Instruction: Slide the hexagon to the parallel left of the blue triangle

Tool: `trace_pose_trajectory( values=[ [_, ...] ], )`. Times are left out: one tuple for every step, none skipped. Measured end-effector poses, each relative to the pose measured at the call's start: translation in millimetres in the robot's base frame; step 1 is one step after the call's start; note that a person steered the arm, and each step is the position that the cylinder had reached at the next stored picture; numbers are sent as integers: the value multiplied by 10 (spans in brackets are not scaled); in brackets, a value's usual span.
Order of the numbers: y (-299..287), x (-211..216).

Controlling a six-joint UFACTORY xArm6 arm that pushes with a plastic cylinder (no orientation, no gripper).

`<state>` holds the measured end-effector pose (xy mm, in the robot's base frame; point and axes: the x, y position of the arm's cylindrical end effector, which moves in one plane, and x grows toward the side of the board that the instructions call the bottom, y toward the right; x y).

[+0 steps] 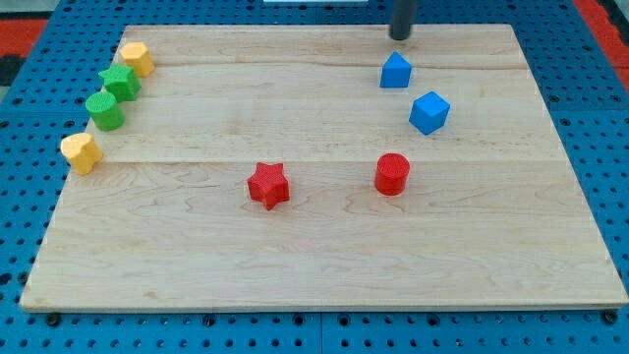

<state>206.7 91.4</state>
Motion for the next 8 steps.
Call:
trace_pose_trajectory(
  values=[
    [-977,0],
    [-2229,-17],
    [-3307,-19],
    [-3920,74],
    [-3831,438],
    [-3222,609],
    [-2545,652],
    [-2667,853]
  ],
)
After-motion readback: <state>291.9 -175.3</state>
